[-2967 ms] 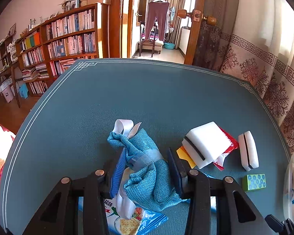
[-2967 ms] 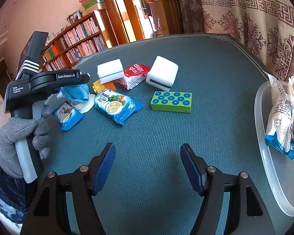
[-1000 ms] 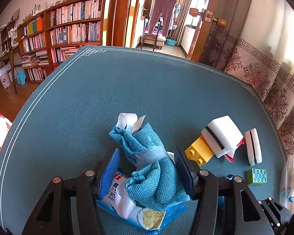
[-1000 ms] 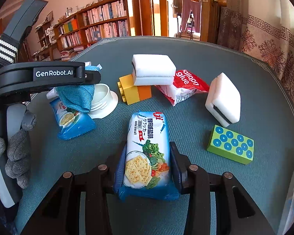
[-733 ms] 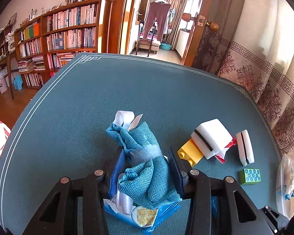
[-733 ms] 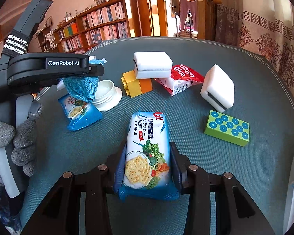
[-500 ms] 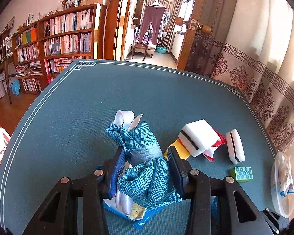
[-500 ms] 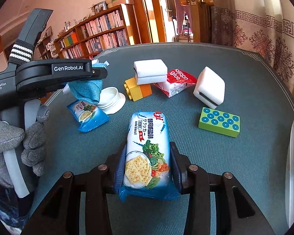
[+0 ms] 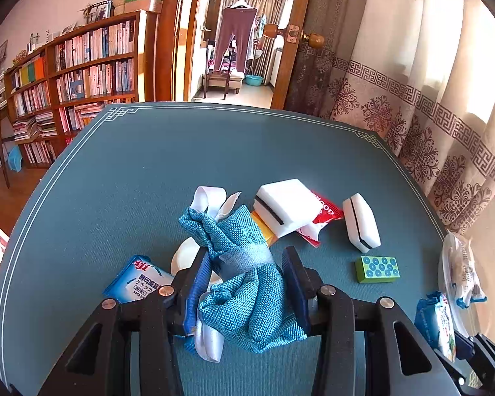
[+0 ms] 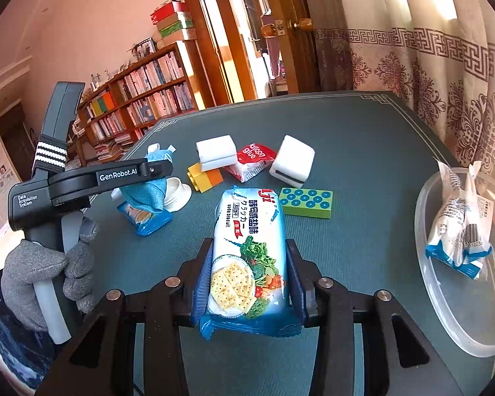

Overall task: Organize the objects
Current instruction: 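Carry the cracker packet into the clear tub and open the right gripper, then carry the blue towel with the left gripper over the clear tub, then lower the blue towel into the tub and open the left gripper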

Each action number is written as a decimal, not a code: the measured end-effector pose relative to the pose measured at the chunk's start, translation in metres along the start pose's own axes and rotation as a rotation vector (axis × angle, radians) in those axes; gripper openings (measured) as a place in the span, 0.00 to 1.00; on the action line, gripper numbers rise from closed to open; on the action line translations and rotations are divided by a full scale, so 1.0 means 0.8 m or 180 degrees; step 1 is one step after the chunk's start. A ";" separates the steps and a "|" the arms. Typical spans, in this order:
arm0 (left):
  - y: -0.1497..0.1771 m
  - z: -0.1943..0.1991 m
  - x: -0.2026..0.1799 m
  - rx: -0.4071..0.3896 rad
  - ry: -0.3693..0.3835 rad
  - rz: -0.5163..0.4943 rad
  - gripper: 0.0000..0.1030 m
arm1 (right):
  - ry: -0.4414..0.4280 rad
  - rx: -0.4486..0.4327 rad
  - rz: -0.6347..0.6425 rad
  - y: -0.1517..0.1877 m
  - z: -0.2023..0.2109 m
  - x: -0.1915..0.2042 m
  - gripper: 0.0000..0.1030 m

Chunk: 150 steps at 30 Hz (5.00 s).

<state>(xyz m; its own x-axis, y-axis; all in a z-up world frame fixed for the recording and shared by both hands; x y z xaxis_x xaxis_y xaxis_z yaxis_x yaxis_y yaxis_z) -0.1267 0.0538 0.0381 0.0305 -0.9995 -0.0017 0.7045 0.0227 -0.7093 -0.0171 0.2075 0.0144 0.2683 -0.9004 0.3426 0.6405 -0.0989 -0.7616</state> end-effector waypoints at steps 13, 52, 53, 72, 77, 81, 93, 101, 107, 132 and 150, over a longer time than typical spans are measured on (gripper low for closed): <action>0.018 0.024 -0.057 0.0015 0.0200 -0.0305 0.45 | 0.0478 -0.0510 -0.0564 0.010 0.112 -0.087 0.41; 0.053 0.052 -0.188 0.0022 0.0577 -0.1031 0.46 | 0.1619 -0.0497 -0.1327 0.034 0.158 -0.316 0.54; 0.055 0.052 -0.191 0.0030 0.0590 -0.1051 0.46 | 0.1600 -0.0520 -0.1334 0.035 0.160 -0.315 0.59; 0.090 0.110 -0.302 0.0001 0.1324 -0.1550 0.46 | 0.1658 -0.0736 -0.0892 0.031 0.205 -0.274 0.59; 0.112 0.128 -0.342 -0.0081 0.1560 -0.1796 0.46 | 0.1642 -0.0703 -0.0893 0.034 0.204 -0.279 0.59; 0.128 0.128 -0.367 -0.0161 0.1634 -0.1940 0.46 | 0.1636 -0.0708 -0.0913 0.039 0.207 -0.284 0.59; 0.136 0.123 -0.386 -0.0182 0.1785 -0.1924 0.60 | 0.1672 -0.0735 -0.0908 0.041 0.208 -0.286 0.59; 0.119 0.121 -0.358 -0.0252 0.1734 -0.1619 0.90 | 0.1688 -0.0765 -0.0919 0.040 0.213 -0.284 0.59; 0.114 0.114 -0.337 -0.0188 0.1625 -0.1547 0.90 | 0.1674 -0.0773 -0.0904 0.044 0.215 -0.276 0.59; 0.178 0.115 -0.326 0.0559 0.1702 -0.1557 0.39 | 0.1582 -0.0772 -0.0793 0.048 0.220 -0.262 0.59; 0.153 0.118 -0.398 0.0220 0.1816 -0.1839 0.69 | 0.1588 -0.0908 -0.0906 0.042 0.241 -0.274 0.59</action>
<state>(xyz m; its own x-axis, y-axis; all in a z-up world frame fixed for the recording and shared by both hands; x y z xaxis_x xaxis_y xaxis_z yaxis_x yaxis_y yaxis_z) 0.0167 0.3766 0.0180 -0.7039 -0.7100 -0.0209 0.5412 -0.5171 -0.6631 0.0848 0.4830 0.0199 -0.2952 -0.9044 0.3082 0.4022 -0.4102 -0.8185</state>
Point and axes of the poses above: each gripper's, at about its wrist camera, not at the fingertips, and z roughly against the way its jaws point, x to its left, y to its underside, the point moved 6 cm from there along -z, roughly the way its jaws point, and after that the axes turned 12 degrees about -y, right-handed, at the moved point
